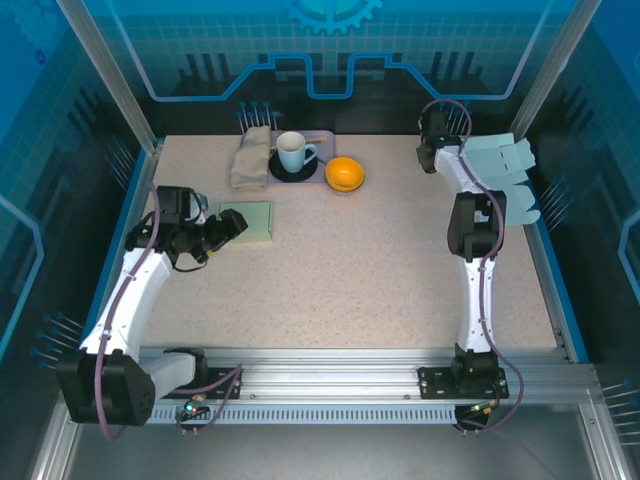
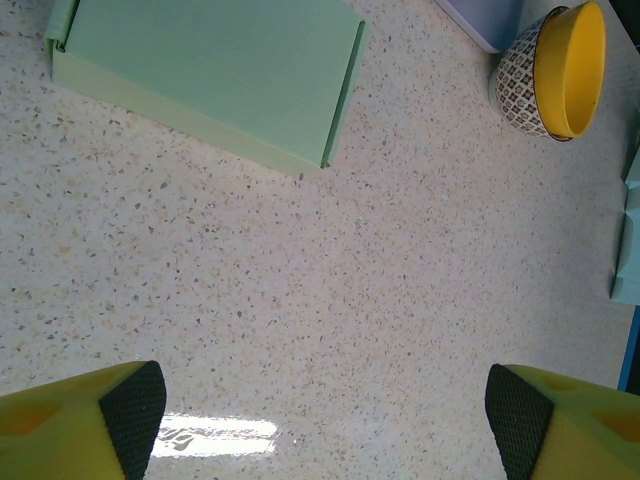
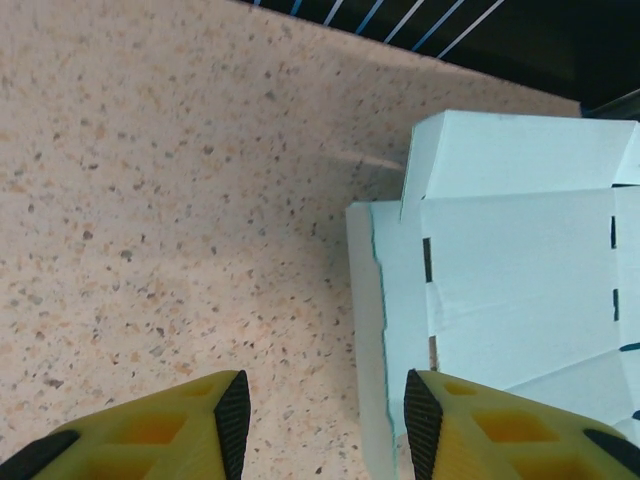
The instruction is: Fold the paper box
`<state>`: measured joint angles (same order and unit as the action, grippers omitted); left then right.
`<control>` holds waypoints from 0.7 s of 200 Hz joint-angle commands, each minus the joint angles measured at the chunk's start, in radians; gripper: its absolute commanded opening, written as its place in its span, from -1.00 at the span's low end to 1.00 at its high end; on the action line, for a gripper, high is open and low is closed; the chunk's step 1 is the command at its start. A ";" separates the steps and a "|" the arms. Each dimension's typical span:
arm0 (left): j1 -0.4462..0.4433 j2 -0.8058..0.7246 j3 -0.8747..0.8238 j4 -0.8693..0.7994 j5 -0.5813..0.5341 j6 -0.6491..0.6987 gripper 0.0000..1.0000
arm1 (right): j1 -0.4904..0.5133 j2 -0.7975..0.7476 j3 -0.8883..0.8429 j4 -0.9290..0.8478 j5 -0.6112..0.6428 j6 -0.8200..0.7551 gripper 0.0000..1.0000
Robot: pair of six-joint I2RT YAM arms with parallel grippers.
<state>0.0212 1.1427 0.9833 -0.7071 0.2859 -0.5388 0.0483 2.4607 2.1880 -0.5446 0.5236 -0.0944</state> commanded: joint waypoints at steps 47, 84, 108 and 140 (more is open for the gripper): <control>-0.003 0.015 0.002 -0.029 0.022 0.031 0.74 | -0.056 0.002 -0.039 -0.003 -0.020 -0.049 -0.07; -0.004 0.022 0.000 -0.028 0.025 0.028 0.74 | -0.057 0.036 0.035 -0.051 -0.030 -0.065 -0.09; -0.003 0.020 0.000 -0.028 0.023 0.028 0.74 | -0.057 0.074 0.111 -0.128 -0.048 -0.051 -0.13; -0.003 0.020 -0.002 -0.029 0.023 0.026 0.74 | -0.056 0.103 0.164 -0.205 -0.072 -0.008 -0.26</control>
<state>0.0212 1.1606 0.9833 -0.7139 0.2863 -0.5236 -0.0006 2.5301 2.3035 -0.6518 0.4854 -0.1360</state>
